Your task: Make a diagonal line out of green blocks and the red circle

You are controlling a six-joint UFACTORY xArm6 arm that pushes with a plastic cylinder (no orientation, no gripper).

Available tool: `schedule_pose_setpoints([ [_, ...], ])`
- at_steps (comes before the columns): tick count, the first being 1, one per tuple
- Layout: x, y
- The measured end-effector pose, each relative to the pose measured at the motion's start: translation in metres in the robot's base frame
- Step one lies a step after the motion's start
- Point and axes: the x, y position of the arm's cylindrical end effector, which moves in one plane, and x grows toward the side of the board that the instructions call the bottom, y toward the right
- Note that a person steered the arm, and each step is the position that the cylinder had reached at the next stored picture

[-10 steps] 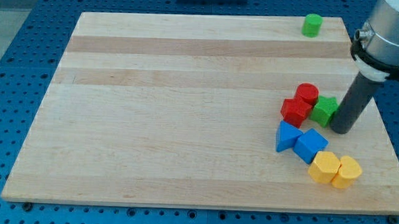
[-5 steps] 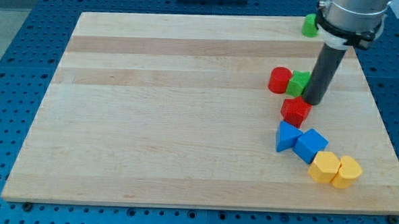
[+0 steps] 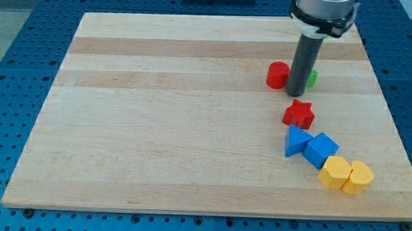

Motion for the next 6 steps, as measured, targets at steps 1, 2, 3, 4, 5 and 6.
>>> schedule_pose_setpoints([
  [1,0.000,0.018],
  [2,-0.004,0.023],
  [3,-0.019,0.023],
  [4,-0.036,0.023],
  [5,-0.051,0.023],
  [6,-0.069,0.023],
])
